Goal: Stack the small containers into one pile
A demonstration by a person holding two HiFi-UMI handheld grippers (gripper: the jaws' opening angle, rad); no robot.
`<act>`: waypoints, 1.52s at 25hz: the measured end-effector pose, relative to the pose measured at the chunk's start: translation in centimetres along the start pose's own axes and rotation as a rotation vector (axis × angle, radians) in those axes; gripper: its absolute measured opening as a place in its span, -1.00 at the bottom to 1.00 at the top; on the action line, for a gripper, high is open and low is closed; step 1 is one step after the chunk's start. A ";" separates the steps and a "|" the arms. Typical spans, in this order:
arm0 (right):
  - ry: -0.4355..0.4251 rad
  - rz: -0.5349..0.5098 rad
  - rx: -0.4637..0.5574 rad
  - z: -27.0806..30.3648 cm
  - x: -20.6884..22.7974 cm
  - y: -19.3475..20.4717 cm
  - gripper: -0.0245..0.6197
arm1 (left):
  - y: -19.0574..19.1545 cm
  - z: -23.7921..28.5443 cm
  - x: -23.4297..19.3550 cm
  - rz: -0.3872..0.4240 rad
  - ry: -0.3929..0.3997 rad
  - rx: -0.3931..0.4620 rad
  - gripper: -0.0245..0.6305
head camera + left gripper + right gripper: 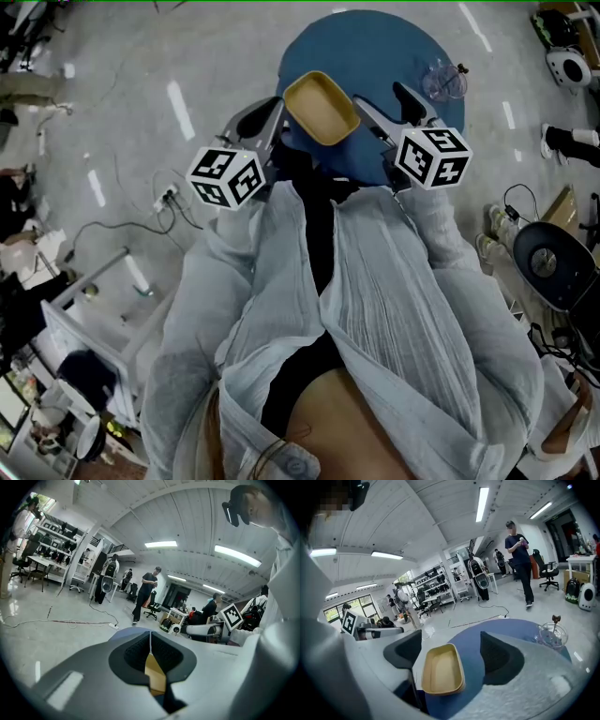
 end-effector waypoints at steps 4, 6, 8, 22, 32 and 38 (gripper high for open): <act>0.045 -0.021 0.068 -1.4 -0.2 -0.7 0.19 | -1.0 0.3 0.5 0.029 0.032 0.003 -0.90; 0.052 -0.021 0.108 -2.1 -0.1 -1.1 0.10 | -1.6 0.6 0.8 0.044 0.050 0.007 -0.90; 0.050 -0.015 0.145 -2.8 -0.1 -1.4 -0.02 | -2.2 0.9 1.2 0.059 0.071 0.012 -0.90; 0.203 -0.057 0.281 -7.1 1.2 -2.2 -0.78 | -4.6 4.5 3.7 0.120 0.213 0.006 -0.90; 0.226 -0.121 0.212 -7.7 1.9 -0.8 -0.92 | -3.5 6.8 5.3 0.118 0.246 -0.024 -0.90; 0.209 -0.120 0.198 -7.1 1.9 -0.8 -0.92 | -3.2 6.7 5.1 0.109 0.225 -0.030 -0.90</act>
Point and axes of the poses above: the fingertips, and each gripper's own axes: z forward along the fingers, x to its right, y out of its underside, the point moved 10 cm from there along -z, backward along the fingers, and after that the axes turned 4 degrees about y, right-handed, at the moved point
